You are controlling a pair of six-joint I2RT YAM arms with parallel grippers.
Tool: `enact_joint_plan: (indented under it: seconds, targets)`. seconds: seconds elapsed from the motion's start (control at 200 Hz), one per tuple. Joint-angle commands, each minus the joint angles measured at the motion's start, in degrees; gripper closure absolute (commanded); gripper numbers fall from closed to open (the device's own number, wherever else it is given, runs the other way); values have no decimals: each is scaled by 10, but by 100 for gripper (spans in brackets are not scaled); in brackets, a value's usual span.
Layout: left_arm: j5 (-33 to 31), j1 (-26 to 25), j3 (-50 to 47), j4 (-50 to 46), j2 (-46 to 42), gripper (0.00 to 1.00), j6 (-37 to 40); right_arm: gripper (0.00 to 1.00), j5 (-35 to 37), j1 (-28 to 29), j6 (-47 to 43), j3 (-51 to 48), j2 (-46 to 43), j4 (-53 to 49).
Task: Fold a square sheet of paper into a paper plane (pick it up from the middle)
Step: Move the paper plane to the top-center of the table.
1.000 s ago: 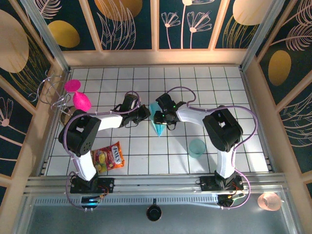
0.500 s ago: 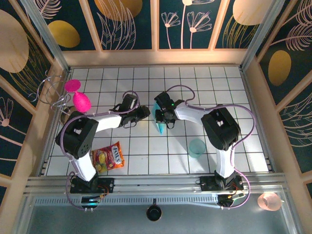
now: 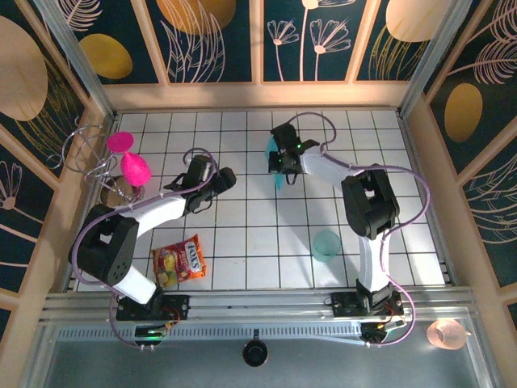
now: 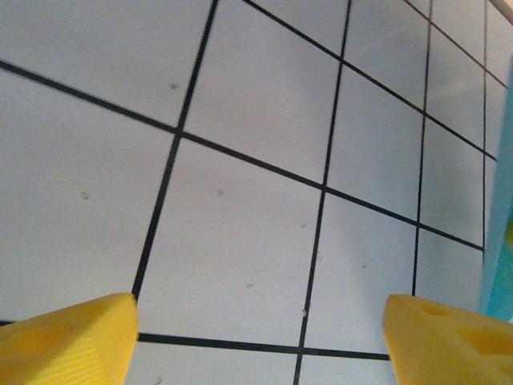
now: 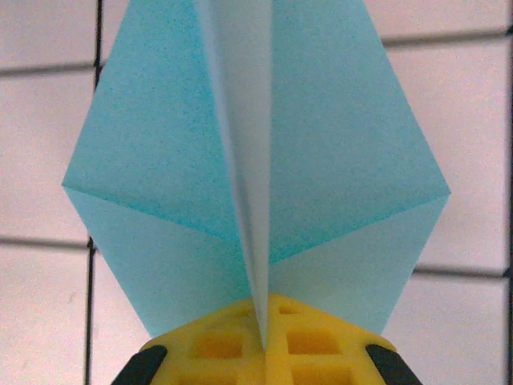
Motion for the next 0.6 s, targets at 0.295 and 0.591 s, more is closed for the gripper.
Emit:
enact_joint_plan:
  seconds: [0.295, 0.591]
  targets:
    - [-34, 4, -11, -20, -18, 5, 14, 90, -13, -48, -73, 125, 122, -59]
    - [-21, 4, -9, -21, -5, 1, 13, 76, -3, -51, -72, 156, 162, -84]
